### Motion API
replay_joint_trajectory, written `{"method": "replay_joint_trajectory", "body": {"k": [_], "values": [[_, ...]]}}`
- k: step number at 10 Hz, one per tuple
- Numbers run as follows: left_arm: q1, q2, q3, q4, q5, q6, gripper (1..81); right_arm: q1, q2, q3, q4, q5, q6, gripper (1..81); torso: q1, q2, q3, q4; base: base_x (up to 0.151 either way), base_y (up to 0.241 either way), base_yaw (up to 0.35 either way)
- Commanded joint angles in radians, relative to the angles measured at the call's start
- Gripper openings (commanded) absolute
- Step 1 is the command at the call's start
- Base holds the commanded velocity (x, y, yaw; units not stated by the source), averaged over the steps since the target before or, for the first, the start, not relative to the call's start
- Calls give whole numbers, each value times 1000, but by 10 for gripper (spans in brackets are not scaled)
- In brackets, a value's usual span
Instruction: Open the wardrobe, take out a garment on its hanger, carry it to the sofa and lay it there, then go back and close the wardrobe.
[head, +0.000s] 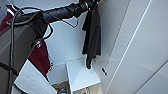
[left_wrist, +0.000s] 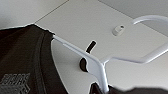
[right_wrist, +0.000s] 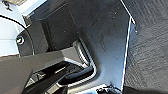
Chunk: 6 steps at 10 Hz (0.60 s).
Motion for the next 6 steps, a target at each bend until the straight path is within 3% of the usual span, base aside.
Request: {"method": "replay_joint_trajectory", "body": {"k": [1,4,5,6], "values": [[-196,-5,6,26,-24,16,10,21,3,1,8,-59,0,811,0,0,0,0,0,0,0],[-172,-52,28,75,11,16,10,21,3,1,6,-59,0,811,0,0,0,0,0,0,0],[-170,-65,32,88,23,16,10,23,3,1,6,-59,-2,811,0,0,0,69,0,0,0],[-170,-88,57,108,45,16,10,23,3,1,6,-59,-2,811,0,0,0,102,0,0,0]]}}
